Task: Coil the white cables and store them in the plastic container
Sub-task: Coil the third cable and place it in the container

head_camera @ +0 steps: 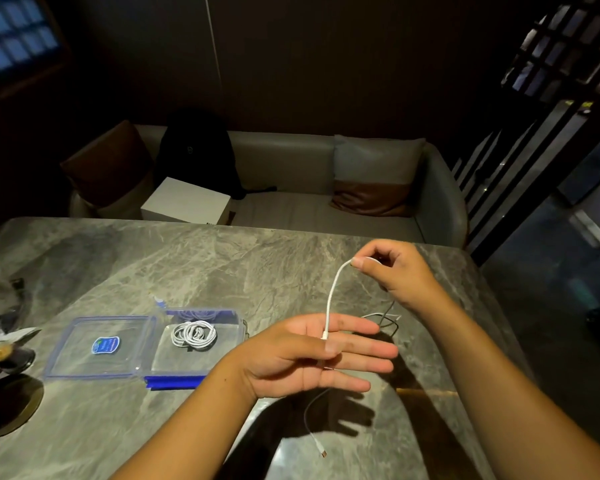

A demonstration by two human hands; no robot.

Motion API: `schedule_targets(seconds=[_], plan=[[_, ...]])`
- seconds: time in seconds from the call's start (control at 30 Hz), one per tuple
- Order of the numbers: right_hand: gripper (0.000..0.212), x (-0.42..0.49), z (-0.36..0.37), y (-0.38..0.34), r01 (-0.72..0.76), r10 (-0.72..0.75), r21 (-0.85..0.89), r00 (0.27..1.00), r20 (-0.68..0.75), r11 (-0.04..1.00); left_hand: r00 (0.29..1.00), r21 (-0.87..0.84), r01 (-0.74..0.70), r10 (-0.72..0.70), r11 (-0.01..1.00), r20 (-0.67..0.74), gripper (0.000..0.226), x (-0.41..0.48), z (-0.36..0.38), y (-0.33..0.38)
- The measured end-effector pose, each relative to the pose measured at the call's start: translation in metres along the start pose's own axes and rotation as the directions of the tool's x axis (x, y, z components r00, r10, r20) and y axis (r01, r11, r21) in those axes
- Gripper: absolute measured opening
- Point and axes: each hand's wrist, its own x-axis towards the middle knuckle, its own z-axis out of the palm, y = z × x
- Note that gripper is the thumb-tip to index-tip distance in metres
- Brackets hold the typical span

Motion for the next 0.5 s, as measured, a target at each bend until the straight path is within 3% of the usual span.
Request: schedule_targets(seconds=[0.27,0.5], plan=[[0.005,0.0,0.002,-0.008,0.005,-0.005,0.0,1.0,0.021,1.0,0.997,0.075,0.076,-0.076,0.994,-0.012,0.051,-0.001,-0.001,-0.004],[0.007,-0.007,0.012,-0.002,-0.03,0.03,0.018,0.999,0.04,0.999,0.993,0.072,0.063,-0.07,0.995,0.097,0.049,-0.001,0.012,0.0]])
